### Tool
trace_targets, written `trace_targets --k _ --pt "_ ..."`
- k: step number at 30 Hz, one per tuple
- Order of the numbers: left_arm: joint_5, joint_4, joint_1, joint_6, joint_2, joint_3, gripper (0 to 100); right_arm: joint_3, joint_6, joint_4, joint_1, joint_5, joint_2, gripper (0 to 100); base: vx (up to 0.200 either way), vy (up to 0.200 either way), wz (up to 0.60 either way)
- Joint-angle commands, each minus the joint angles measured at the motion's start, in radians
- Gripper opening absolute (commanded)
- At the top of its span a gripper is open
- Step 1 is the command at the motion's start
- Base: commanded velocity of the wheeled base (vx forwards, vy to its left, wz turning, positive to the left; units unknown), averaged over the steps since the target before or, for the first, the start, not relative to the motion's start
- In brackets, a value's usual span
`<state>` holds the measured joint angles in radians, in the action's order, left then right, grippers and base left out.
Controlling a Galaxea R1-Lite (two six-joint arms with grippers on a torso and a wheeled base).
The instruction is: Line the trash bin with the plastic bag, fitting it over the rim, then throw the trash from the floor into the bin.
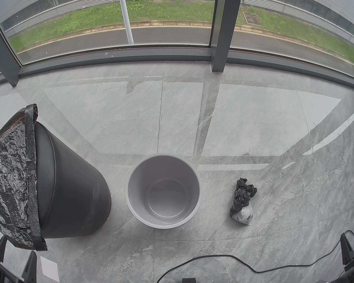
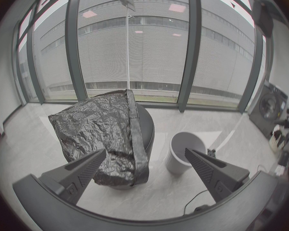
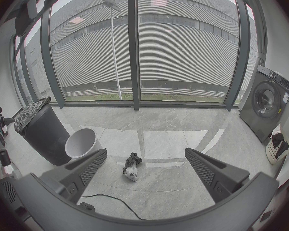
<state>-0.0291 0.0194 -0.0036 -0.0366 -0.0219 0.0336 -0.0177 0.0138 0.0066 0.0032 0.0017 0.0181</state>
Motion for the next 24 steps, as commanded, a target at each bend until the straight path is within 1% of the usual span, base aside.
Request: trace_targets --k 1,2,3,4,5,6,7,8,9,11,12,13,14,15,16,17,18,19,20,21,22,23,24 --pt "-0.012 -0.090 -0.068 -0.287 -0.265 0.476 100 0.013 -0.009 -0.002 -0.002 0.008 -0.018 100 0.000 0.000 0.00" --pt "-0.015 -0.114 -0.073 -0.275 -0.286 0.508 100 0.008 0.000 -0.008 0.000 0.009 -0.018 100 0.000 0.000 0.00" --pt "-0.015 -0.144 -0.079 -0.252 -0.312 0.539 100 -0.034 0.020 -0.013 0.001 0.021 -0.017 100 0.000 0.000 0.00" --pt "-0.018 -0.159 -0.079 -0.229 -0.329 0.551 100 -0.133 0.067 -0.022 0.006 0.027 0.010 100 0.000 0.000 0.00" --pt "-0.025 -0.156 -0.078 -0.197 -0.340 0.548 100 -0.289 0.169 -0.007 0.021 0.032 0.091 100 0.000 0.000 0.00" --pt "-0.025 -0.156 -0.078 -0.194 -0.342 0.548 100 -0.306 0.179 -0.002 0.024 0.032 0.102 100 0.000 0.000 0.00" --pt "-0.037 -0.153 -0.078 -0.169 -0.362 0.546 100 -0.432 0.248 0.058 0.038 0.026 0.201 100 0.000 0.000 0.00" --pt "-0.041 -0.150 -0.079 -0.166 -0.403 0.546 100 -0.525 0.239 0.118 0.040 0.031 0.284 100 0.000 0.000 0.00" --pt "-0.038 -0.147 -0.078 -0.158 -0.443 0.549 100 -0.573 0.215 0.144 0.041 0.027 0.339 100 0.000 0.000 0.00" --pt "-0.018 -0.116 -0.072 -0.144 -0.517 0.546 100 -0.588 0.170 0.131 0.038 0.027 0.421 100 0.000 0.000 0.00" --pt "-0.018 -0.116 -0.072 -0.144 -0.517 0.546 100 -0.588 0.170 0.131 0.038 0.027 0.421 100 0.000 0.000 0.00" --pt "0.029 -0.061 -0.061 -0.118 -0.593 0.545 100 -0.588 0.149 0.089 0.037 0.026 0.480 100 0.000 0.000 0.00" --pt "0.173 0.111 -0.058 -0.048 -0.790 0.554 100 -0.594 0.155 -0.102 0.044 0.023 0.605 100 0.000 0.000 0.00" --pt "0.213 0.165 -0.059 -0.032 -0.846 0.560 100 -0.596 0.158 -0.163 0.044 0.023 0.643 100 0.000 0.000 0.00" --pt "0.284 0.260 -0.072 -0.003 -0.941 0.578 100 -0.605 0.161 -0.267 0.044 0.014 0.714 100 0.000 0.000 0.00" --pt "0.382 0.369 -0.102 0.057 -1.050 0.614 100 -0.627 0.160 -0.373 0.040 -0.008 0.795 100 0.000 0.000 0.00" --pt "0.382 0.369 -0.102 0.057 -1.050 0.614 100 -0.627 0.160 -0.373 0.040 -0.008 0.795 100 0.000 0.000 0.00" --pt "0.535 0.496 -0.161 0.172 -1.176 0.654 100 -0.660 0.161 -0.453 0.047 -0.065 0.882 100 0.000 0.000 0.00" --pt "0.574 0.530 -0.176 0.207 -1.207 0.661 100 -0.674 0.164 -0.462 0.052 -0.078 0.913 100 0.000 0.000 0.00" --pt "0.615 0.602 -0.199 0.257 -1.268 0.678 100 -0.686 0.173 -0.467 0.064 -0.092 0.959 100 0.000 0.000 0.00" --pt "0.615 0.625 -0.202 0.268 -1.288 0.683 100 -0.686 0.179 -0.470 0.070 -0.094 0.973 100 0.000 0.000 0.00" --pt "0.614 0.671 -0.220 0.280 -1.345 0.706 100 -0.686 0.218 -0.474 0.093 -0.100 1.011 100 0.000 0.000 0.00" --pt "0.614 0.683 -0.243 0.288 -1.397 0.735 100 -0.688 0.270 -0.485 0.113 -0.100 1.045 100 0.000 0.000 0.00"
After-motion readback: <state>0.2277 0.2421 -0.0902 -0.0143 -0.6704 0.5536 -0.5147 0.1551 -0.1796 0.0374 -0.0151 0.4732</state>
